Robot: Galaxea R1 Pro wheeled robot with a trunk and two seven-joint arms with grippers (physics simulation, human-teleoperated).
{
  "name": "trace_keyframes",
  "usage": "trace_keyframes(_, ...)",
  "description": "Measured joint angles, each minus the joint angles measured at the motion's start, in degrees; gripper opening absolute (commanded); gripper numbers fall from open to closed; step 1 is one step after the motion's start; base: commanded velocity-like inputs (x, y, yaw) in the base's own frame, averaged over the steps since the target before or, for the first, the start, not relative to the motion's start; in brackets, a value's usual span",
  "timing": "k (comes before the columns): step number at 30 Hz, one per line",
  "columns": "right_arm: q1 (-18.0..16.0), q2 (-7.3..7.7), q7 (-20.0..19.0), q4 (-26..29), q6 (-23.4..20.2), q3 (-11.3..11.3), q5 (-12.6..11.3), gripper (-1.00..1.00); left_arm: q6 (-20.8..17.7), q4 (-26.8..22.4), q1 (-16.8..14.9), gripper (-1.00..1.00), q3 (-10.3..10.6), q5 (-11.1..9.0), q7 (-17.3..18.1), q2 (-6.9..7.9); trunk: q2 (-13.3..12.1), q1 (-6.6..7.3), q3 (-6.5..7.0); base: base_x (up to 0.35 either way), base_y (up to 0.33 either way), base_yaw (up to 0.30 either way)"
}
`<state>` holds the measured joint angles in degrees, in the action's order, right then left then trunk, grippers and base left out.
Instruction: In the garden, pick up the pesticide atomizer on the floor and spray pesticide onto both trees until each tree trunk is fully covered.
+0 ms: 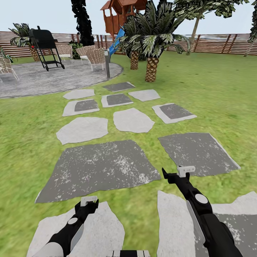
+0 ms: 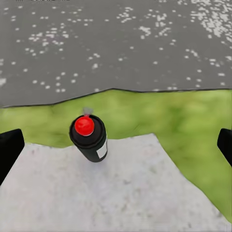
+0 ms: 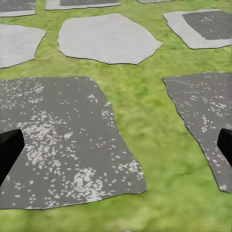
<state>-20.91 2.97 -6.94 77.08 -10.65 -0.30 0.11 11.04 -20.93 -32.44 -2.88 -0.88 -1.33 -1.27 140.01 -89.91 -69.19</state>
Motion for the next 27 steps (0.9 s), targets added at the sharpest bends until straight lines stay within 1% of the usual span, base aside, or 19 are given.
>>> trace_keyframes(6, 0.0, -0.06, 0.3, 0.5, -0.2, -0.3, 0.2, 1.00, 0.0, -2.1, -0.1, 1.00, 0.0, 0.1, 0.0, 0.15, 2.4, -1.32, -1.08, 0.000, 0.000, 0.000)
trace_keyframes(8, 0.0, -0.02, 0.3, 1.8, -0.3, -0.3, 0.2, 1.00, 0.0, -3.2, -0.1, 1.00, 0.0, 0.2, 0.0, 0.10, 3.2, -1.76, -1.43, 0.000, 0.000, 0.000)
trace_keyframes(14, 0.0, -0.55, 0.2, 4.8, -0.3, 0.1, -0.2, 1.00, 0.0, -4.5, 0.0, 1.00, 0.2, 0.1, 0.0, -0.06, 3.3, -1.92, -2.76, 0.000, 0.000, 0.000)
trace_keyframes(15, 0.0, -0.73, 0.0, 5.7, -0.3, 0.5, -0.2, 1.00, 0.0, -4.5, 0.1, 1.00, 0.3, 0.2, 0.0, -0.14, 3.3, -1.95, -2.98, 0.000, 0.000, 0.000)
trace_keyframes(21, 0.0, -0.77, -0.1, 6.3, -0.3, 1.3, -0.3, 1.00, 0.0, -4.5, 0.3, 1.00, 0.4, 0.3, 0.1, -0.42, 3.4, -2.10, -4.31, 0.000, 0.000, 0.000)
trace_keyframes(25, 0.0, -0.78, -0.1, 7.2, -0.2, 1.5, -0.3, 1.00, 0.1, -4.6, 0.4, 1.00, 0.4, 0.3, 0.1, -0.23, 3.4, -2.20, -5.20, 0.000, 0.000, 0.000)
trace_keyframes(27, 0.0, -0.77, -0.1, 7.4, -0.2, 1.5, -0.3, 1.00, 0.1, -4.6, 0.4, 1.00, 0.3, 0.3, 0.0, 0.12, 3.5, -2.26, -5.64, 0.000, 0.000, 0.000)
